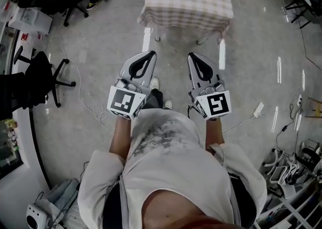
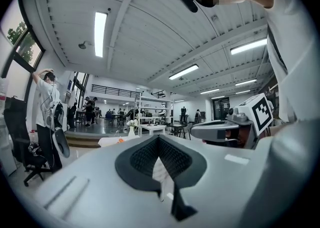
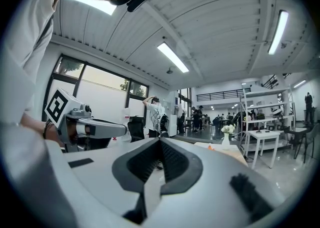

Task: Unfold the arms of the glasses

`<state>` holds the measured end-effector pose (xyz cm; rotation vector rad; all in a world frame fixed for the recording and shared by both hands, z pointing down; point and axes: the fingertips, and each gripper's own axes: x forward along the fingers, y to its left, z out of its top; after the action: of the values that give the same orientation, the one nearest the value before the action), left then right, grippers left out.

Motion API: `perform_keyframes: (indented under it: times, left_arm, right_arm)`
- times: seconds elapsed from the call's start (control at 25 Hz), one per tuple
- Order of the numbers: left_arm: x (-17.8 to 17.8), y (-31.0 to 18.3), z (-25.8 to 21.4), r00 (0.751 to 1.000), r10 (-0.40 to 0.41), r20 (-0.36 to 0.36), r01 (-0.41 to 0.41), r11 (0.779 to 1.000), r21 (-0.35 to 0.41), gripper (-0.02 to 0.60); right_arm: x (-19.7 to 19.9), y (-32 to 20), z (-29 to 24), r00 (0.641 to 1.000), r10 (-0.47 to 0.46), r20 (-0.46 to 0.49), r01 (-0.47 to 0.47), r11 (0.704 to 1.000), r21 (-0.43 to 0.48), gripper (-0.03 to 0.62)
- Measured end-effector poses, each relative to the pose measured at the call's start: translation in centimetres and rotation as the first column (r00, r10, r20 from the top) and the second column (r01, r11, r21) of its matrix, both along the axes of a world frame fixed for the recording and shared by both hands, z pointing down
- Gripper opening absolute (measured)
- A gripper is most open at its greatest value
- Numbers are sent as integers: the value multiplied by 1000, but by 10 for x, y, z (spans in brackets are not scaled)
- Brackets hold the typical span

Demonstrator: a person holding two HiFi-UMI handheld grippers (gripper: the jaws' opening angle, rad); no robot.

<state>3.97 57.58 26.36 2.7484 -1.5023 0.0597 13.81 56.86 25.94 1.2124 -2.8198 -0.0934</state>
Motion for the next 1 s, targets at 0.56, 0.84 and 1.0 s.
perform_keyframes:
  times: [0.56,0.84,1.0]
  left_arm:
    - [-38,-111,3,998,64,-11,-64,998,-13,9]
    - [-60,-150,1,995,95,-10,-95,995,-7,9]
    - [-69,-163,0,994,106,-10,-107,994,-2,9]
  right_arm:
    - [-38,-102,5,997,74,-27,-75,997,-30,17]
    - [-61,-140,10,994,101,-33,-102,994,-46,17]
    - [-70,-151,8,993,114,-31,-115,992,-44,17]
